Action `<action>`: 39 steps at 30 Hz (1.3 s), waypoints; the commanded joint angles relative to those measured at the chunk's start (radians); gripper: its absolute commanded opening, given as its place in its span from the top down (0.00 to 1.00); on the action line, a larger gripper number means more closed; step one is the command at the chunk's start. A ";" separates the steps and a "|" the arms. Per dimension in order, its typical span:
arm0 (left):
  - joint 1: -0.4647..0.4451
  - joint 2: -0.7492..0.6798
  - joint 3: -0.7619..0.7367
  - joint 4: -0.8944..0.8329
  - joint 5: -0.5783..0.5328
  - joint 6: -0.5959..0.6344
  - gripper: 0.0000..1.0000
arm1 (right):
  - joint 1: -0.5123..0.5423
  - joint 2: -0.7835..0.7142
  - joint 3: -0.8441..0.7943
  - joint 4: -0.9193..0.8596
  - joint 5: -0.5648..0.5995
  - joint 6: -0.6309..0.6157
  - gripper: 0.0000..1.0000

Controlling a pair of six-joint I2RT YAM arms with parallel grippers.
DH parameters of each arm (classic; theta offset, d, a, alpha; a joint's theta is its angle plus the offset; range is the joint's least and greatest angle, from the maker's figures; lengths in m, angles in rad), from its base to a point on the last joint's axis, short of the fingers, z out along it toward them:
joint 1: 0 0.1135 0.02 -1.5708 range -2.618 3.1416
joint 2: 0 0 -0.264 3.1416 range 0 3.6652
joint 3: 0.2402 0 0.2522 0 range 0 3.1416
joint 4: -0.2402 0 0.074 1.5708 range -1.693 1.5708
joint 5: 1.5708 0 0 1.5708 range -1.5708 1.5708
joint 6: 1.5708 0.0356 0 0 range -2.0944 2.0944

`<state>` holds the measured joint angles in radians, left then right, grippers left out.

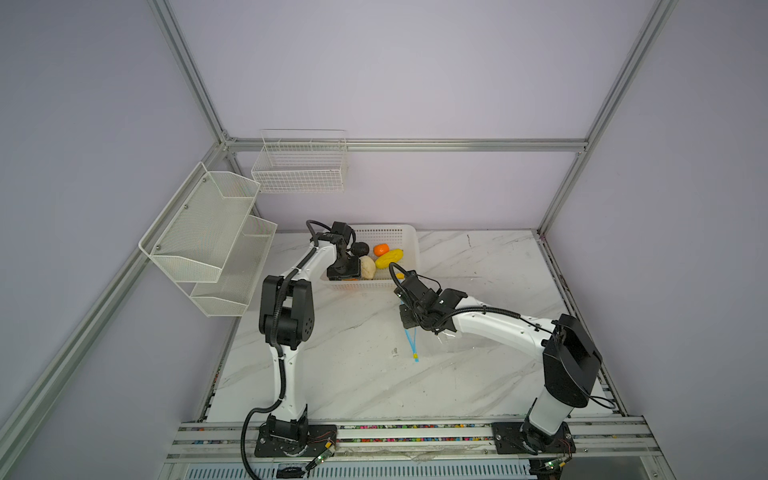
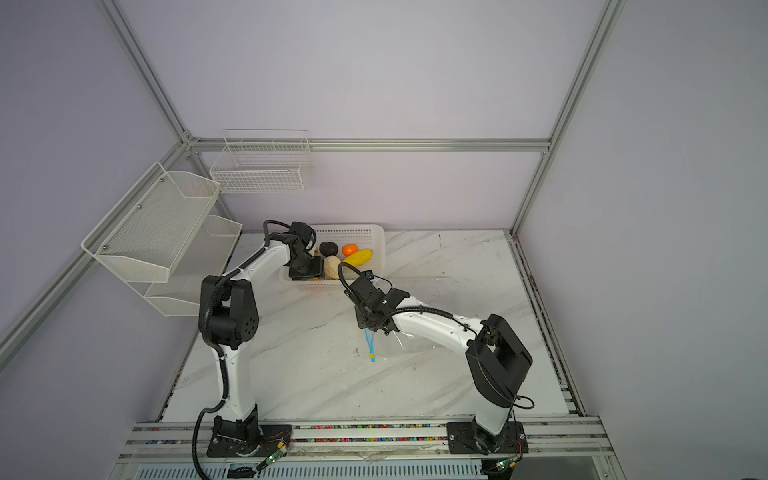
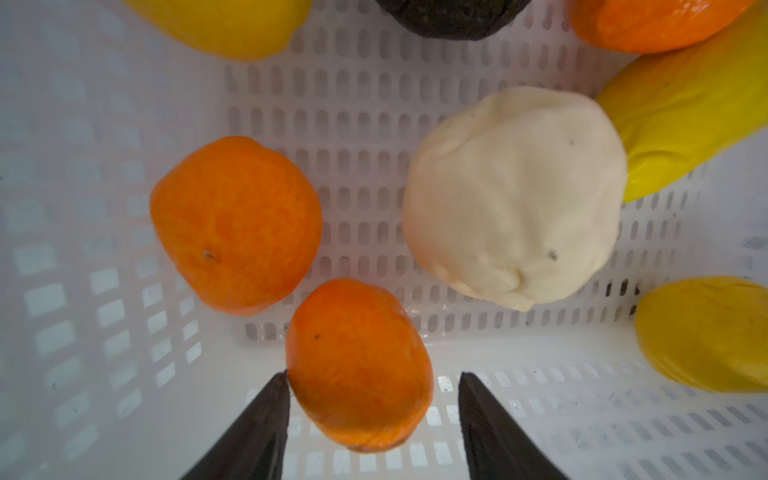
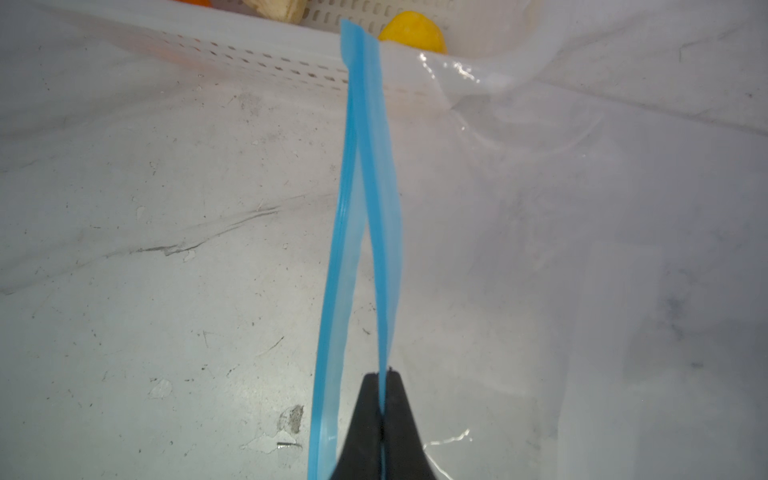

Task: Place the food in the zip-top bag and seal the zipper
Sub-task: 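Lower the left gripper onto the nearest orange and close on it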

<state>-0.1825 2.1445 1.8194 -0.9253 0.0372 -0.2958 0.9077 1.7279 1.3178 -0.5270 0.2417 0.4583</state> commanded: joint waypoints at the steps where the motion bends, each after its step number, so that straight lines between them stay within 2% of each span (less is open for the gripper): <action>1: 0.006 -0.005 -0.012 -0.018 0.003 -0.004 0.35 | -0.004 0.002 0.019 0.005 -0.001 0.002 1.00; 8: -0.024 -0.019 0.011 -0.080 -0.120 0.045 0.30 | -0.004 0.012 0.026 0.010 -0.005 -0.003 1.00; 15: -0.036 0.014 0.026 -0.094 -0.089 0.045 0.28 | -0.004 0.012 0.026 0.013 -0.007 -0.001 1.00; 25: -0.037 0.023 0.022 -0.093 -0.070 0.040 0.33 | -0.004 0.003 0.019 0.013 -0.005 0.003 1.00; 33: -0.037 0.009 -0.012 -0.093 -0.076 0.043 0.31 | -0.005 0.001 0.015 0.015 -0.004 0.002 1.00; 39: -0.037 -0.008 -0.011 -0.092 -0.068 0.041 0.39 | -0.004 -0.006 0.012 0.016 -0.004 0.003 1.00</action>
<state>-0.2131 2.1757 1.8194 -0.9897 -0.0479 -0.2680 0.9077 1.7287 1.3178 -0.5262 0.2379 0.4583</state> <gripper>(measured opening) 0.617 0.044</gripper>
